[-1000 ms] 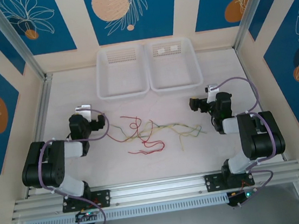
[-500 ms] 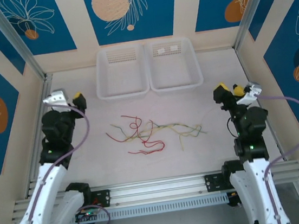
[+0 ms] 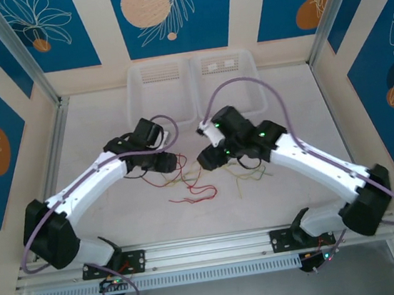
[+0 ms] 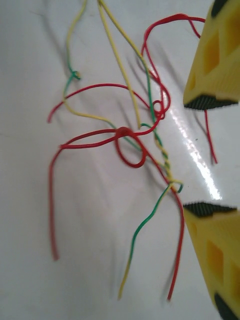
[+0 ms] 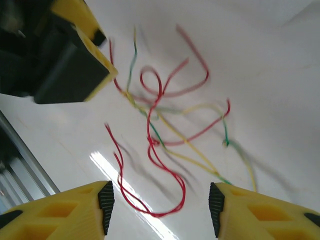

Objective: Untangle the cables

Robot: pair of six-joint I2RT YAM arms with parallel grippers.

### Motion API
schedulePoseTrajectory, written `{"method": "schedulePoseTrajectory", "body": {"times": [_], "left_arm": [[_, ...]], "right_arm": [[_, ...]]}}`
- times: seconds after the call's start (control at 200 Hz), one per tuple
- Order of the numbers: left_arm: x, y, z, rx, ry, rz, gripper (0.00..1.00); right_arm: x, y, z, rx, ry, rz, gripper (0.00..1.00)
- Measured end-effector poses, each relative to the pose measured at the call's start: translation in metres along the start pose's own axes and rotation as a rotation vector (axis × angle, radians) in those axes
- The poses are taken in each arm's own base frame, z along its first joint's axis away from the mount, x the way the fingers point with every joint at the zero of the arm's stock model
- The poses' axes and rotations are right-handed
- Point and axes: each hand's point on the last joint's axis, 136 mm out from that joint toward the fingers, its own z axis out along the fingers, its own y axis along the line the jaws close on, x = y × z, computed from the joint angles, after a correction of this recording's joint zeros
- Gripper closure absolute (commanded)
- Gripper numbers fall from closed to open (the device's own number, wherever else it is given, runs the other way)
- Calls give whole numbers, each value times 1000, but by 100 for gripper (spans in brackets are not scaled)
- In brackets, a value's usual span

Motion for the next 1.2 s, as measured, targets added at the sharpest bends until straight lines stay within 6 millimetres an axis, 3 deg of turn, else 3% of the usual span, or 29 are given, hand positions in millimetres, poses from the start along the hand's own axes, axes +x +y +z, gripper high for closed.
{"method": "schedulePoseTrajectory", "body": {"times": [0.12,0.29,0.505,0.6,0.69,0.81,1.0,1.2], "left_arm": [[5,-9,11,30,36,11,39],[1,-13,27,43,21,16,37],[-6,-7,62,9,30,15,44],[-8,-5,73,3,34,5,54],[-9,-5,80,-1,33,5,74],[-11,-4,82,-3,23,-4,92],[-12,-3,78,-11,16,-6,100],[-13,-7,53,1,-1,-4,100]], "right_arm": [[16,-11,17,-20,57,56,44],[-1,-37,12,-54,-51,208,44],[-13,-28,11,-99,-127,223,44],[-12,-29,13,-99,-133,234,44],[-10,-28,13,-103,-146,236,44],[-12,-24,10,-113,-166,225,43],[-16,-17,10,-126,-183,204,44],[-15,-13,16,-121,-172,192,44]]}}
